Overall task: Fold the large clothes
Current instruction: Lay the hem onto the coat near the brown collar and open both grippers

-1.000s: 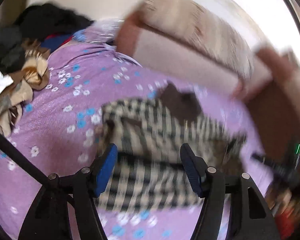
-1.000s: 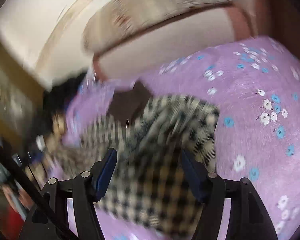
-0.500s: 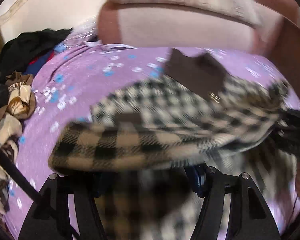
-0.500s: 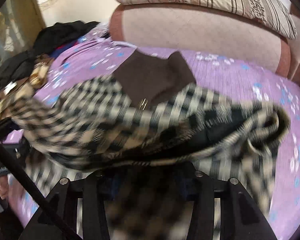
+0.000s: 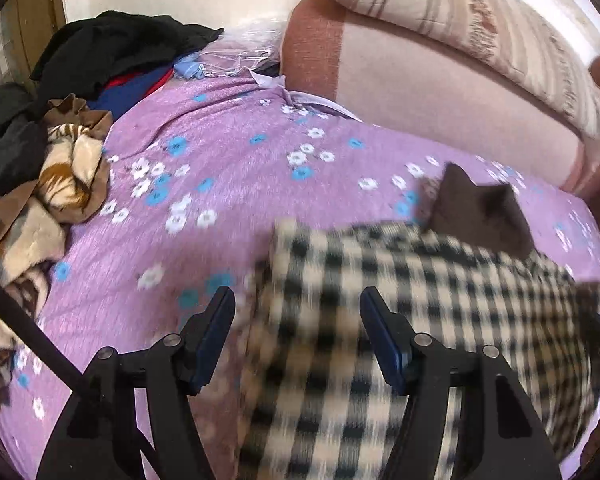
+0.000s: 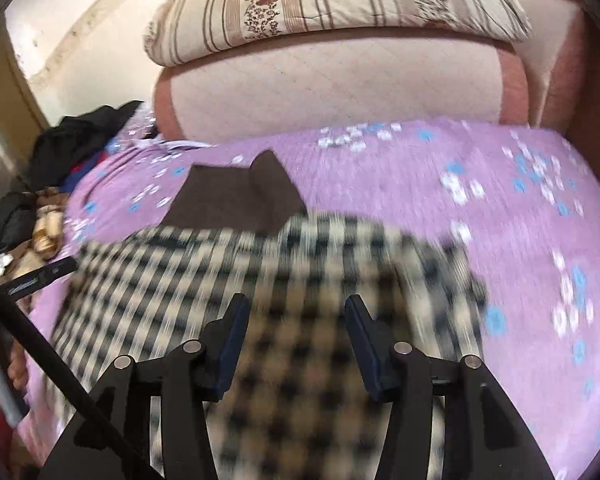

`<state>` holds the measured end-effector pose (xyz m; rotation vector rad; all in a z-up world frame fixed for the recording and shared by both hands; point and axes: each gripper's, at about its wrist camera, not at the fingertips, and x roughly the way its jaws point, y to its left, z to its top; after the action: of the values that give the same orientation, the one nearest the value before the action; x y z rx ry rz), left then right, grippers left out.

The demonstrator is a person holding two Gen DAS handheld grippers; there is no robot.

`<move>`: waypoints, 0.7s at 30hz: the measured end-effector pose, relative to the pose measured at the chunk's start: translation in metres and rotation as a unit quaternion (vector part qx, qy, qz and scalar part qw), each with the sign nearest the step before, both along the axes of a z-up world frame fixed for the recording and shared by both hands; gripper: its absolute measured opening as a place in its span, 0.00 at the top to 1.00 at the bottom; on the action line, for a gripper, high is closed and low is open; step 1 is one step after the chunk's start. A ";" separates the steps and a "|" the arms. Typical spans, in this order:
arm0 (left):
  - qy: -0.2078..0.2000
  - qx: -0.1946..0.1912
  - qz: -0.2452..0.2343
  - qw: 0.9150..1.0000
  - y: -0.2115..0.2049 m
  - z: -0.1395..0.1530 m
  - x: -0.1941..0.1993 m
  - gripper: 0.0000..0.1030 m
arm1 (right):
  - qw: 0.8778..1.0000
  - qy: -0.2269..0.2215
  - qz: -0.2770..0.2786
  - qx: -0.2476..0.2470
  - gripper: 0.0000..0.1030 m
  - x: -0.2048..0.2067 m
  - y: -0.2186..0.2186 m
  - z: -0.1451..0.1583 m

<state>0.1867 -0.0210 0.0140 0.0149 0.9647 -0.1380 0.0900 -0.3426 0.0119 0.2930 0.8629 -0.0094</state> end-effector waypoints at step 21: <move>0.024 -0.013 -0.024 0.999 -0.021 -0.004 -0.238 0.36 | 0.993 -0.043 -0.096 -0.046 0.46 -0.204 -0.013 -0.048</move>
<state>-0.0510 -0.0422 0.0098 0.0105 1.0112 -0.1957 -0.1143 -0.3557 -0.0362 0.2880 0.7446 -0.2140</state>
